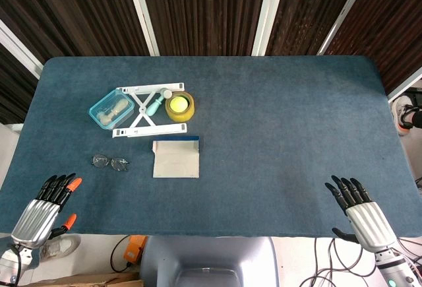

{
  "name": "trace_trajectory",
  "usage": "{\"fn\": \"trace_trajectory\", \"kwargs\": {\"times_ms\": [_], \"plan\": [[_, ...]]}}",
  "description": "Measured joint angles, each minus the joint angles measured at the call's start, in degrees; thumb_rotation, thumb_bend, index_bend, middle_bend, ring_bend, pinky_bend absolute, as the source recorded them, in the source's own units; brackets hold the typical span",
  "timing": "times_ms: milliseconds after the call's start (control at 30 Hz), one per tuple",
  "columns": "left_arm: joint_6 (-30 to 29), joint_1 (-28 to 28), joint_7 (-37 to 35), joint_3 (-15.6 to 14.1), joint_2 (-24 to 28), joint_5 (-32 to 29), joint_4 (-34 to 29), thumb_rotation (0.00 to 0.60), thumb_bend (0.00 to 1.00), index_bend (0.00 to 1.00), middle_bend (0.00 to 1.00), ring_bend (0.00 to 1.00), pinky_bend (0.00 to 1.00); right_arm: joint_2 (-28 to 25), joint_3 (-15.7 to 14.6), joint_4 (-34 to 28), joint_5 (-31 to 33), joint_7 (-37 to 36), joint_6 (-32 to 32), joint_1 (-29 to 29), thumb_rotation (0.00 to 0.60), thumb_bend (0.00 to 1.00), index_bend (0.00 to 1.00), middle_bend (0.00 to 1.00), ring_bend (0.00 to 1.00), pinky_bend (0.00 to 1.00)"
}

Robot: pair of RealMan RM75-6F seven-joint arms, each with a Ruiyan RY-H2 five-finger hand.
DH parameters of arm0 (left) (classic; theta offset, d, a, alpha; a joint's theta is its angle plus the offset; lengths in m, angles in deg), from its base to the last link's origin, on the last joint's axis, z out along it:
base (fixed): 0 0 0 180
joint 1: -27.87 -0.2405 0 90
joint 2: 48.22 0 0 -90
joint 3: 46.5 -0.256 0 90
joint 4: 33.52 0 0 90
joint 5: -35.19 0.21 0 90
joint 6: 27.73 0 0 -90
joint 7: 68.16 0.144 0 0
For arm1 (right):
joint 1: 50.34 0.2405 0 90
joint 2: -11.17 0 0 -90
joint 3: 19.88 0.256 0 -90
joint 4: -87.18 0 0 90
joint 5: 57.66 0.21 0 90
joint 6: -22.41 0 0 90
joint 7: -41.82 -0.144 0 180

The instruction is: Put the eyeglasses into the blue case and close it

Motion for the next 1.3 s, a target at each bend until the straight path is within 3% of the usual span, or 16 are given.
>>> {"fn": "trace_trajectory", "kwargs": {"times_ms": [267, 467, 700, 933, 1300], "plan": [[4.25, 2.93, -1.74, 1.45, -2.32, 0.25, 1.04, 0.600, 0.37, 0.00, 0.00, 0.00, 0.00, -0.52, -0.23, 0.00, -0.58, -1.25, -0.66, -0.16, 0.600, 0.23, 0.00, 0.00, 0.00, 0.00], [14.00, 9.27, 0.09, 5.54, -6.70, -3.17, 5.06, 0.600, 0.41, 0.18, 0.00, 0.00, 0.00, -0.69, 0.00, -0.06, -0.06, -1.46, -0.19, 0.04, 0.600, 0.23, 0.00, 0.00, 0.00, 0.00], [26.12, 17.02, 4.49, 10.80, -13.41, -11.89, 12.59, 0.600, 0.41, 0.22, 0.00, 0.00, 0.00, -0.62, 0.47, -0.15, 0.88, -1.09, -0.06, 0.00, 0.600, 0.23, 0.00, 0.00, 0.00, 0.00], [30.98, 20.73, 6.74, 13.41, -18.18, -17.61, 19.65, 0.600, 0.41, 0.30, 0.00, 0.00, 0.00, -0.60, 0.60, -0.26, 1.06, -1.00, -0.11, -0.05, 0.600, 0.23, 0.00, 0.00, 0.00, 0.00], [36.41, 23.02, 6.50, 14.69, -19.99, -23.39, 25.34, 0.600, 0.41, 0.37, 0.00, 0.00, 0.01, -0.61, 0.80, -0.22, 1.35, -0.90, -0.21, -0.16, 0.600, 0.23, 0.00, 0.00, 0.00, 0.00]]}}
